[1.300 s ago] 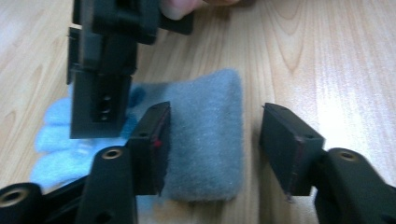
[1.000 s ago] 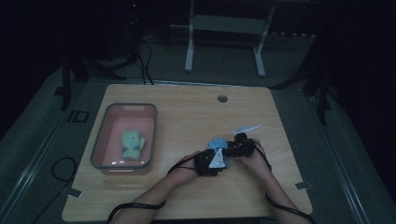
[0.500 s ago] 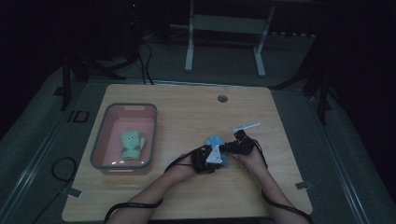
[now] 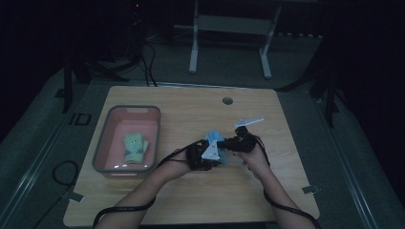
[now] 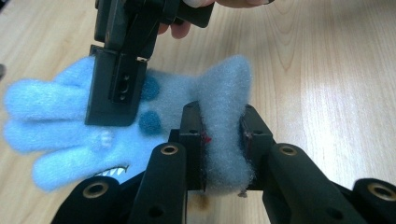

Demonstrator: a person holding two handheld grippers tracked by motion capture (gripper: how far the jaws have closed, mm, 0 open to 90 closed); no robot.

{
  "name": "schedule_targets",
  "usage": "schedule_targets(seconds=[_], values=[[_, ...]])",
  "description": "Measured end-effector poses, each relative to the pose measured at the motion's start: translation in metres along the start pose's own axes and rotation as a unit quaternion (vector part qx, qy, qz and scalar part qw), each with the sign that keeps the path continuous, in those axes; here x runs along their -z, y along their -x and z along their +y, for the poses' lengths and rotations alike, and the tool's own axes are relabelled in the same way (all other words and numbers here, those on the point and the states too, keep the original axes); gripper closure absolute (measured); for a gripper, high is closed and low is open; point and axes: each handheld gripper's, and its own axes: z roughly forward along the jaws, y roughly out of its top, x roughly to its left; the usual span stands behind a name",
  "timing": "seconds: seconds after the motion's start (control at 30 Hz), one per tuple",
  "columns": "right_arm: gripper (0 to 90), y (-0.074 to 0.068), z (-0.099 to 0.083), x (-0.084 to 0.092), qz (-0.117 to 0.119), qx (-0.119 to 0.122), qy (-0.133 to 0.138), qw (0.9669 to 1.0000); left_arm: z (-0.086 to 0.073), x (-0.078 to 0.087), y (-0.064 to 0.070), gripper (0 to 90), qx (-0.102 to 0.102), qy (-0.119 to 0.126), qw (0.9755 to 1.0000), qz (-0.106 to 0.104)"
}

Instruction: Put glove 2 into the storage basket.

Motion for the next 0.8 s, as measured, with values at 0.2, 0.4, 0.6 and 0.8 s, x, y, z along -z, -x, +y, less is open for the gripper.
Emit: schedule_targets(seconds=[0.2,0.4,0.6,0.8], values=[[77.7,-0.012,0.016,-0.001,0.005,0.015,0.008,0.9998,0.001,0.021,-0.005,76.0,0.000,0.000,1.0000,0.008],[77.7,-0.021,0.027,-0.004,0.010,0.022,0.011,0.9996,-0.002,0.032,-0.008,76.1,0.002,-0.006,0.9999,0.013],[77.7,-0.031,0.037,-0.012,0.018,0.031,0.012,0.9993,-0.007,0.046,-0.010,76.0,0.005,-0.011,0.9997,0.020],[77.7,-0.041,0.050,-0.021,0.025,0.040,0.012,0.9988,-0.014,0.061,-0.013,76.0,0.010,-0.016,0.9995,0.027]])
